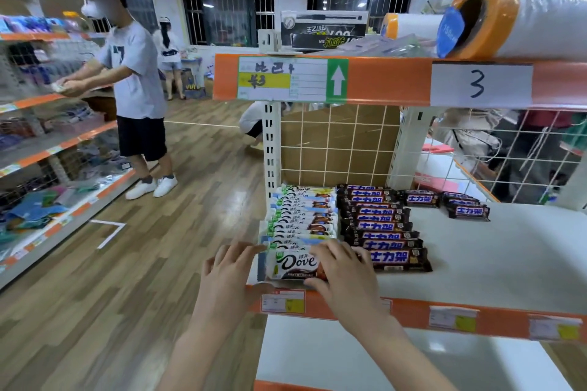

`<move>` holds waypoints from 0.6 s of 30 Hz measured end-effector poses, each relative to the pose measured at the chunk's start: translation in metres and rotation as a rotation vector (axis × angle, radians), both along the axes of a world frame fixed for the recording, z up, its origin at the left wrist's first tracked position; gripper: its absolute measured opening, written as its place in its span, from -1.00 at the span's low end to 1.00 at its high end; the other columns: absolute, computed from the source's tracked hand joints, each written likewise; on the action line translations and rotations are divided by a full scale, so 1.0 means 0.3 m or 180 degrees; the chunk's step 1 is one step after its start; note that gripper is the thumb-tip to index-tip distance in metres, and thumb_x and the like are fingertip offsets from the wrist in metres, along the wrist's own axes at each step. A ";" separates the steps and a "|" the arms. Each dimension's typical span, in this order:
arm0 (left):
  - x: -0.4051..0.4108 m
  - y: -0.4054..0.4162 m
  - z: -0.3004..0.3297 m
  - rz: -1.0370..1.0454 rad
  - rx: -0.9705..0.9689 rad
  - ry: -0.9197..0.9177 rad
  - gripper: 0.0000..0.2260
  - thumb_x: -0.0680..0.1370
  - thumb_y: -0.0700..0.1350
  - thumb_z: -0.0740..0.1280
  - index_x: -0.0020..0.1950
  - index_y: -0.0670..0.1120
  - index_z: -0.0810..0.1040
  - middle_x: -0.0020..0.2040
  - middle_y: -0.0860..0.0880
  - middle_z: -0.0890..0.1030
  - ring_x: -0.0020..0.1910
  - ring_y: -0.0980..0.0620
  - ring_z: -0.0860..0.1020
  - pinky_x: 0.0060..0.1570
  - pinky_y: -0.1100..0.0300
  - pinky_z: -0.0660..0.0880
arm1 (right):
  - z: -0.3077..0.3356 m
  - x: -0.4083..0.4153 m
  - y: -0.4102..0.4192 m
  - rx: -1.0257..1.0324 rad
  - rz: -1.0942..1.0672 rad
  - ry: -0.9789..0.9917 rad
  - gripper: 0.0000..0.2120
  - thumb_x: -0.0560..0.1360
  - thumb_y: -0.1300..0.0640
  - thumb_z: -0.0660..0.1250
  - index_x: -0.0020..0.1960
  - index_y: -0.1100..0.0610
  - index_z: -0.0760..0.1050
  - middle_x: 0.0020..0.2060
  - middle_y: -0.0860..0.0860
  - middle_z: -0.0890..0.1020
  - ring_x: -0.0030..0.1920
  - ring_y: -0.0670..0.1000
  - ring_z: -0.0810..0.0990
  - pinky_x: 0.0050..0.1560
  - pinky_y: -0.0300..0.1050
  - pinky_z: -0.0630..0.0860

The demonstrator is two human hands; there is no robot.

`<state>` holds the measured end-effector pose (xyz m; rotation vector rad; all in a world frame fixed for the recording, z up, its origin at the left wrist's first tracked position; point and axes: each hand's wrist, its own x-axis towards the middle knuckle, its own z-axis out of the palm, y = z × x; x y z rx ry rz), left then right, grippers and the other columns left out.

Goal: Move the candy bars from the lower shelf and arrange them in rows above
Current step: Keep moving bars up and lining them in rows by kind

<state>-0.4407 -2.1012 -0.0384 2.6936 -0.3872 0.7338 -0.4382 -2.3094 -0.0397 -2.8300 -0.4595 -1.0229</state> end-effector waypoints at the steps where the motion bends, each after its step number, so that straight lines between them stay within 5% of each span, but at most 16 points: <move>1: -0.003 0.005 -0.003 0.0003 0.0005 0.0033 -0.43 0.13 0.09 0.60 0.10 0.06 0.56 0.04 0.08 0.58 -0.01 -0.04 0.57 -0.19 0.08 0.35 | -0.003 0.001 0.007 0.0029 0.0048 0.0040 -0.52 0.10 -0.20 0.59 -0.06 -0.09 0.54 -0.15 -0.18 0.57 -0.13 -0.11 0.61 -0.12 -0.08 0.53; 6: -0.008 0.011 -0.025 -0.0006 -0.0178 0.0299 -0.39 0.17 0.15 0.56 0.14 0.20 0.40 0.06 0.11 0.56 0.03 -0.03 0.54 -0.13 0.03 0.37 | -0.007 -0.005 0.029 0.0141 0.0216 0.0173 -0.66 0.22 -0.16 0.55 -0.11 -0.13 0.51 -0.16 -0.20 0.53 -0.14 -0.11 0.58 -0.10 -0.11 0.48; 18: -0.031 -0.018 0.001 0.0119 -0.0329 0.0600 -0.47 0.39 0.18 0.41 0.33 0.16 0.38 0.28 0.13 0.40 0.29 0.04 0.31 0.14 0.06 0.23 | 0.006 -0.041 0.014 0.0577 0.0102 0.0451 -0.90 0.45 -0.02 0.34 -0.04 -0.10 0.56 -0.11 -0.19 0.54 -0.09 -0.10 0.54 -0.07 -0.11 0.38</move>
